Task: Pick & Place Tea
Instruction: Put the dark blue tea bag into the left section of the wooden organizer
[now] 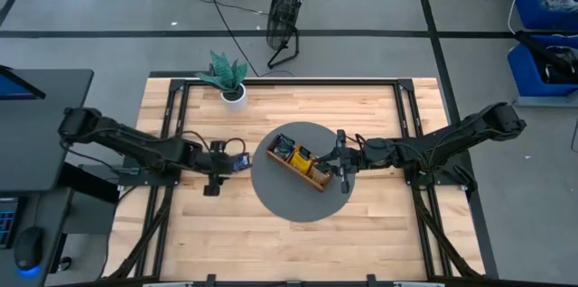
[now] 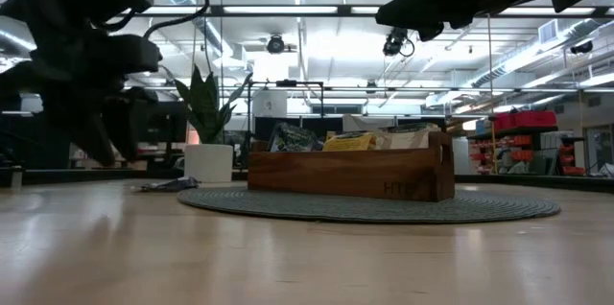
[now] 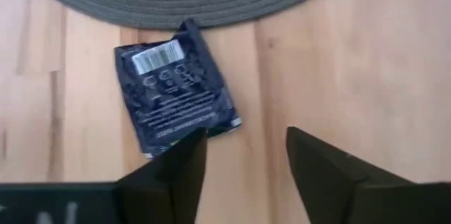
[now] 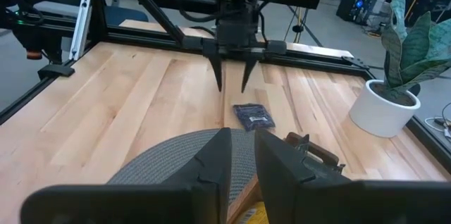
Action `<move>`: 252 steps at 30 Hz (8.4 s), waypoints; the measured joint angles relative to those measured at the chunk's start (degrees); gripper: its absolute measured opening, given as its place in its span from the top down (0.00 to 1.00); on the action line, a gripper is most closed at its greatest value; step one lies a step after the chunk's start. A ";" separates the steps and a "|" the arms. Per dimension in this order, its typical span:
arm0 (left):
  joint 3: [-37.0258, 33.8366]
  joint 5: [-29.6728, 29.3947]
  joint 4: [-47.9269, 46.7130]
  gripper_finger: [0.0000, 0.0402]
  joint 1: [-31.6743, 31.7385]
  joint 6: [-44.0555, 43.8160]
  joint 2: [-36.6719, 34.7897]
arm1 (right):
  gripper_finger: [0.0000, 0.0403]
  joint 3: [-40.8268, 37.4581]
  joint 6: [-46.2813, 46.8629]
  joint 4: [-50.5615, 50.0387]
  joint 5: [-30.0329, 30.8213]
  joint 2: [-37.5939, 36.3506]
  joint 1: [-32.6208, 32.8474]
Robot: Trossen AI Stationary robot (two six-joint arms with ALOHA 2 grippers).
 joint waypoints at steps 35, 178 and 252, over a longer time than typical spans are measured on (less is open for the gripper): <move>0.42 8.15 6.75 0.81 11.68 10.98 13.50 | 0.82 0.00 0.42 -0.44 0.02 0.00 0.00; -18.80 2.69 52.34 0.89 7.55 5.48 -26.58 | 1.00 26.10 -2.41 21.30 4.52 32.24 -4.83; -16.31 6.68 60.80 1.00 12.05 4.34 -11.98 | 0.73 32.09 -1.05 8.39 -4.99 35.00 -9.35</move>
